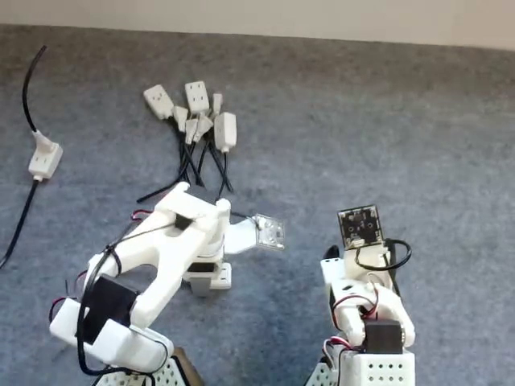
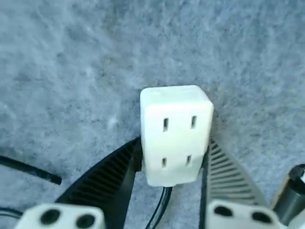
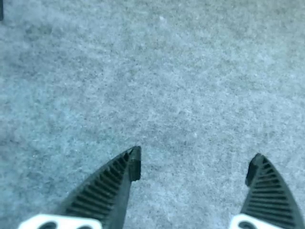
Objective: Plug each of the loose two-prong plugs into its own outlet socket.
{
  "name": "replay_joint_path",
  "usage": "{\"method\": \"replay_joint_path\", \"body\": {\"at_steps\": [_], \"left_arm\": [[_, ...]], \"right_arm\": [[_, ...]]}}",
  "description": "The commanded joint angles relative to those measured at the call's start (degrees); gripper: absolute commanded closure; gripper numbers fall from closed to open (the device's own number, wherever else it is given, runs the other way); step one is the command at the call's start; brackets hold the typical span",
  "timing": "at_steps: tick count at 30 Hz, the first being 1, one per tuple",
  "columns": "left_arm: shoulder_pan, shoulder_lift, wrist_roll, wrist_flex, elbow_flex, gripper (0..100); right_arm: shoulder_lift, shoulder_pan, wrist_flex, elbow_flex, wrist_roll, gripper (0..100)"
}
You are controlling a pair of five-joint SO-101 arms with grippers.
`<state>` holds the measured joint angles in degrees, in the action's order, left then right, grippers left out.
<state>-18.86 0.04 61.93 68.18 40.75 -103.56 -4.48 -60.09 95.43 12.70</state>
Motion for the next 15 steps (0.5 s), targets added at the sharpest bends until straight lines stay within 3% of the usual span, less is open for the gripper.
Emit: {"method": "replay_joint_path", "body": {"at_steps": [1, 10, 15], "left_arm": [[-0.66, -0.92, 0.35, 0.18, -1.45, 79], [3.56, -13.14, 0.44, 14.24, -12.44, 79], [5.41, -18.59, 0.26, 16.97, -14.37, 78]], "right_arm": [[-1.45, -0.66, 1.8, 6.55, 0.7, 66.6], [-1.45, -0.75, 1.8, 6.55, 0.7, 66.6], [-1.45, -0.75, 1.8, 6.55, 0.7, 66.6]]}}
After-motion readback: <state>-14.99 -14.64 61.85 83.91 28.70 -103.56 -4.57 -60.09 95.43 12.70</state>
